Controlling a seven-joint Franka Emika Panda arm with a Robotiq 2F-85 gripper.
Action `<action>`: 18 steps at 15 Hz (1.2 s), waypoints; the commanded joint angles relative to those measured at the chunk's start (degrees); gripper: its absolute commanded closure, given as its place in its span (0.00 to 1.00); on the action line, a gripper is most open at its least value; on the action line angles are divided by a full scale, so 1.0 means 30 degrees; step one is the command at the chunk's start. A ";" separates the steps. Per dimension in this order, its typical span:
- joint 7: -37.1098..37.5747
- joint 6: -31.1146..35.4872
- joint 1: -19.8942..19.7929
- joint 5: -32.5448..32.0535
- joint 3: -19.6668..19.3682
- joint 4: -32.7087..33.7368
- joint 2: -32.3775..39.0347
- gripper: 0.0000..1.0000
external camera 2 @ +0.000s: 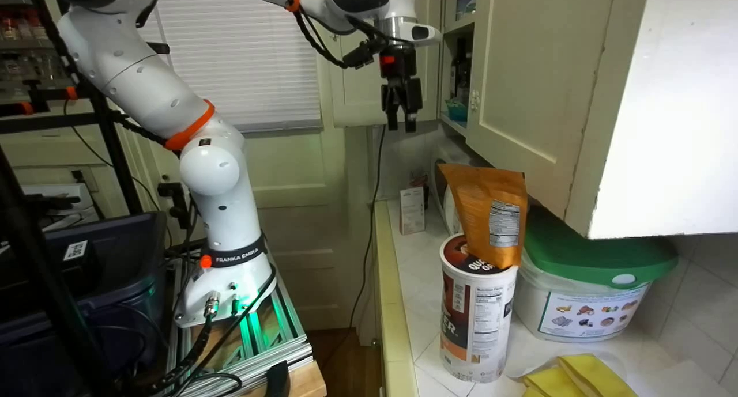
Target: Remove the packet of cupcake holders from the middle shelf and put them on the countertop
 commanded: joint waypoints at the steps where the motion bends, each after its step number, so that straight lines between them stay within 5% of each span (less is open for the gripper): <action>1: 0.1529 -0.1231 0.1301 0.1344 0.1325 0.3789 0.1022 0.00; 6: 0.5801 0.1529 0.1591 0.0038 0.4313 0.8700 0.3273 0.00; 12: 1.1944 0.3295 0.1049 -0.4756 0.7129 1.4699 0.6558 0.00; 15: 1.3718 0.3781 0.1076 -0.7759 0.7208 1.6736 0.7446 0.00; 16: 1.2743 0.3369 0.1840 -0.6411 0.6641 1.5366 0.6648 0.00; 18: 1.3163 0.3381 0.1882 -0.7322 0.6558 1.6396 0.7143 0.00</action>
